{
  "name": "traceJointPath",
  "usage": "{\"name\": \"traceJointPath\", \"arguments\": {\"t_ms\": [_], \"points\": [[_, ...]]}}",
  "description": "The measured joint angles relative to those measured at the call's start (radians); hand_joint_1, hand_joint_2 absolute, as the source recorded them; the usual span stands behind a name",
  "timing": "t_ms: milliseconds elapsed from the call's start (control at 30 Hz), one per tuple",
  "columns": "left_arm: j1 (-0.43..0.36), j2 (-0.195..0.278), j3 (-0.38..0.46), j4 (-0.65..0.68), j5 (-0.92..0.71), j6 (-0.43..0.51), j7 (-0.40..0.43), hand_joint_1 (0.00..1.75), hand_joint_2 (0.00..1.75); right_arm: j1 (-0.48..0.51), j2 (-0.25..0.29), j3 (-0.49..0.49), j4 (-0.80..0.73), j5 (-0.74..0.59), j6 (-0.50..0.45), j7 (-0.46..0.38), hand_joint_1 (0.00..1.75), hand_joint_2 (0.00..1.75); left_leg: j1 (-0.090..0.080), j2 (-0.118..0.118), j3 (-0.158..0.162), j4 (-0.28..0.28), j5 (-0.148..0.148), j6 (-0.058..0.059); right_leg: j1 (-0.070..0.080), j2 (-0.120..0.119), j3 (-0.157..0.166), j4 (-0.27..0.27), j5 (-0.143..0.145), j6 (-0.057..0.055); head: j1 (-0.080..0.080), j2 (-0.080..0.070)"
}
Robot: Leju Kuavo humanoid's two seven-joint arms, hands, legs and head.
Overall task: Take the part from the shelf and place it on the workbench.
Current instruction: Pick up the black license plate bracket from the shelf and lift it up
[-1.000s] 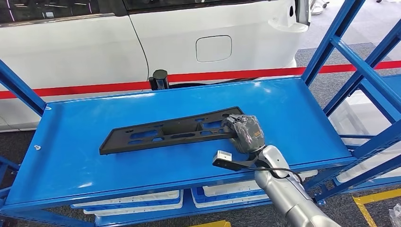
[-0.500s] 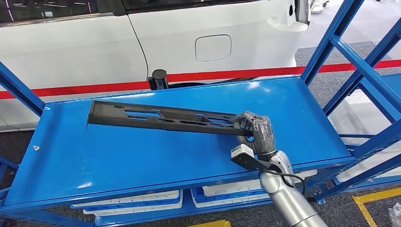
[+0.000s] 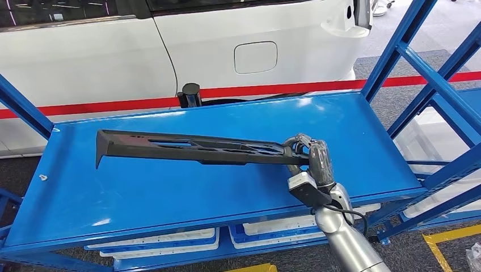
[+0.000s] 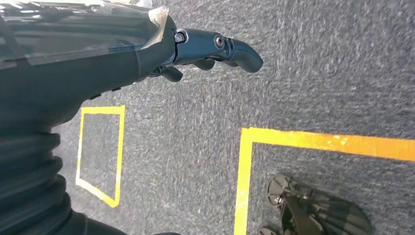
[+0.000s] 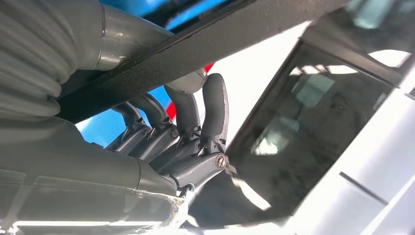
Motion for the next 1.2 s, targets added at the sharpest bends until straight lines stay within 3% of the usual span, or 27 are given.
{"name": "traceJointPath", "arguments": {"t_ms": [200,400,533,900,1200], "points": [[0.000,0.000,0.000,0.000,-0.003,0.006,-0.001,0.00,1.75,0.010,0.001,-0.012,-0.021,-0.100,0.049,-0.009,1.75,1.75,0.000,0.000,0.000,0.000,0.000,0.000,0.000,0.000,0.000,0.000,0.000,0.000,0.000,0.000],[0.000,0.000,0.000,0.000,-0.013,0.058,0.024,0.00,1.75,0.023,0.004,-0.065,-0.085,-0.393,0.143,-0.035,1.75,1.75,0.000,0.000,-0.001,0.000,0.000,0.000,0.000,0.000,-0.001,0.000,0.000,0.000,0.000,0.000],[0.000,0.000,-0.005,0.000,-0.040,0.113,0.064,0.00,1.75,0.023,0.025,-0.098,-0.135,-0.592,0.105,-0.093,1.75,1.75,0.000,0.000,-0.002,0.000,0.000,0.000,0.000,0.000,-0.002,0.000,0.000,0.000,0.000,0.000],[-0.001,0.000,-0.010,0.000,-0.051,0.127,0.077,0.00,1.75,0.034,0.043,-0.132,-0.205,-0.627,0.043,-0.122,1.75,1.75,-0.001,0.000,-0.002,0.000,0.000,0.000,0.000,0.000,-0.002,0.000,0.000,0.000,0.000,0.000],[0.000,0.000,-0.010,0.000,-0.043,0.120,0.052,0.00,1.75,0.083,0.065,-0.188,-0.259,-0.635,-0.086,-0.163,1.75,1.75,0.000,0.000,-0.002,0.000,0.000,0.000,0.000,0.000,-0.002,0.000,0.000,0.000,0.000,0.000]]}}
